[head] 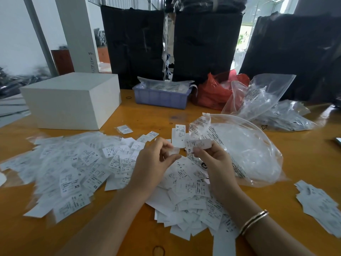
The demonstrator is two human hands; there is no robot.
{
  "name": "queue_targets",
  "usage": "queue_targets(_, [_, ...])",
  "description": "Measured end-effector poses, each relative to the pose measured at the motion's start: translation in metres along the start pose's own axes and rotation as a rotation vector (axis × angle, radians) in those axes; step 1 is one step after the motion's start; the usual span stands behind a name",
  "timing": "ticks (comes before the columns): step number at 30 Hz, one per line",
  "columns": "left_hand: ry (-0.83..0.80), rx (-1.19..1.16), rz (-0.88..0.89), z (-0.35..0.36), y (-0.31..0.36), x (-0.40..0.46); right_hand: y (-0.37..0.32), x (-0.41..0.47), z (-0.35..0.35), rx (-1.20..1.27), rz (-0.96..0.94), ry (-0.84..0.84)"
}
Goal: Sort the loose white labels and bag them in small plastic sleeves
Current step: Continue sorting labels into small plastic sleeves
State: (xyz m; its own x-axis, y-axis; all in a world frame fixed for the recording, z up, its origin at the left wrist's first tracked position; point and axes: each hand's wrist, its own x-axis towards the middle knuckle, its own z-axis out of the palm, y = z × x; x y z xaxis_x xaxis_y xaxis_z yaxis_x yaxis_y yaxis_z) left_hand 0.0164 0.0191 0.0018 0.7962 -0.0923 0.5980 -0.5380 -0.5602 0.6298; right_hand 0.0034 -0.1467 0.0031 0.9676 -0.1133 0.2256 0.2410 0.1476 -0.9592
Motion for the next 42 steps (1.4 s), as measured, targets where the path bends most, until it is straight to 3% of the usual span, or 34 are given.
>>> queue_targets(16, [-0.059, 0.048, 0.153, 0.0, 0.004, -0.001, 0.0, 0.0, 0.0, -0.33, -0.066, -0.053])
queue_targets(28, [-0.046, -0.04, 0.117, 0.001, 0.001, -0.001, 0.006, 0.005, 0.003, -0.806, -0.229, -0.123])
queue_targets(32, [-0.024, -0.085, 0.074, 0.003, -0.001, -0.001, 0.008, 0.003, 0.004, -0.861, -0.303, -0.109])
queue_targets(37, [-0.016, -0.111, 0.044, 0.003, -0.002, -0.001, 0.013, 0.0, 0.004, -1.05, -0.431, -0.236])
queue_targets(42, [-0.025, -0.138, 0.026, 0.003, -0.004, -0.002, 0.017, -0.001, 0.006, -1.157, -0.357, -0.469])
